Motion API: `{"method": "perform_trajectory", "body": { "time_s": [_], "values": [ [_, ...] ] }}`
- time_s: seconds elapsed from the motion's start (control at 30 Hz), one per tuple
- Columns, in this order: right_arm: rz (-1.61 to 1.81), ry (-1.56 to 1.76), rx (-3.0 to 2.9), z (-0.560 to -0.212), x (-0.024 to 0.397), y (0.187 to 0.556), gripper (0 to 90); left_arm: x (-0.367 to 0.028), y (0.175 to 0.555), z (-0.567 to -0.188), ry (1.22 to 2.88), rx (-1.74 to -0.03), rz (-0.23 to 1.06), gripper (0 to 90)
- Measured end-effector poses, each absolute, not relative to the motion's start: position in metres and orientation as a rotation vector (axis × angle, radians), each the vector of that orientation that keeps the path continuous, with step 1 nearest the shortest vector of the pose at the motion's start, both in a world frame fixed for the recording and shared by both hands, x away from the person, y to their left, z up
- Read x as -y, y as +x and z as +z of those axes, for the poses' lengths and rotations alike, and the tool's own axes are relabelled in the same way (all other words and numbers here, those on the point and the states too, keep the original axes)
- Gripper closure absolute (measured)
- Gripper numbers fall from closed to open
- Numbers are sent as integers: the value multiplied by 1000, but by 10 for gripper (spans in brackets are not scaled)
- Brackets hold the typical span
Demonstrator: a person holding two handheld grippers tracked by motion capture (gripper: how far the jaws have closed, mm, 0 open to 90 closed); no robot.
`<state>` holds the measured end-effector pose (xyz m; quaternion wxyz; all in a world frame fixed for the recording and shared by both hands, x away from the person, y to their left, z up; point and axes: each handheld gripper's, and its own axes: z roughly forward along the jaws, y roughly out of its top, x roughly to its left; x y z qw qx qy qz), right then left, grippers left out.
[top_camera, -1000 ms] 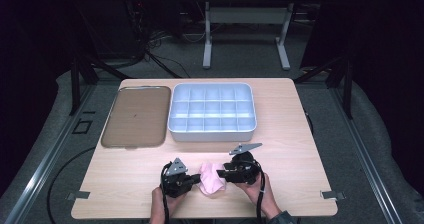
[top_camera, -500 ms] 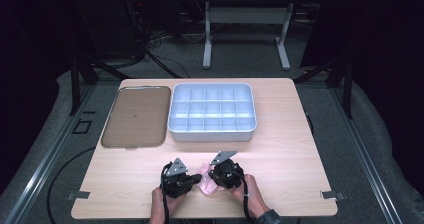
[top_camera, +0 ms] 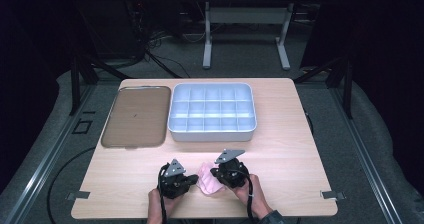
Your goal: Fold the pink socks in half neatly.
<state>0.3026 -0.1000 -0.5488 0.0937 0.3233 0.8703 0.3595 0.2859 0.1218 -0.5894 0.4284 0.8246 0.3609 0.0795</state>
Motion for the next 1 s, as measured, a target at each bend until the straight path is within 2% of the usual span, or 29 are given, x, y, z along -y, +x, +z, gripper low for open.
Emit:
{"method": "perform_trajectory", "body": {
  "time_s": [0.23,0.53,0.7,0.8,0.9,1.0],
  "values": [
    [1083,900,-2586,-539,93,301,899,-122,286,-590,2057,-900,203,890],
    [1008,901,-2642,-561,84,308,886,-123,286,-591,2047,-907,184,885],
    [1029,911,-2643,-562,87,310,822,-126,288,-590,2041,-908,152,839],
    [1033,918,-2645,-563,88,309,777,-133,286,-585,2009,-963,181,821],
    [1023,917,-2647,-565,88,308,765,-140,282,-569,1948,-983,216,823],
    [1029,928,-2638,-567,90,308,729,-135,281,-550,1952,-926,229,825]
  ]
}}
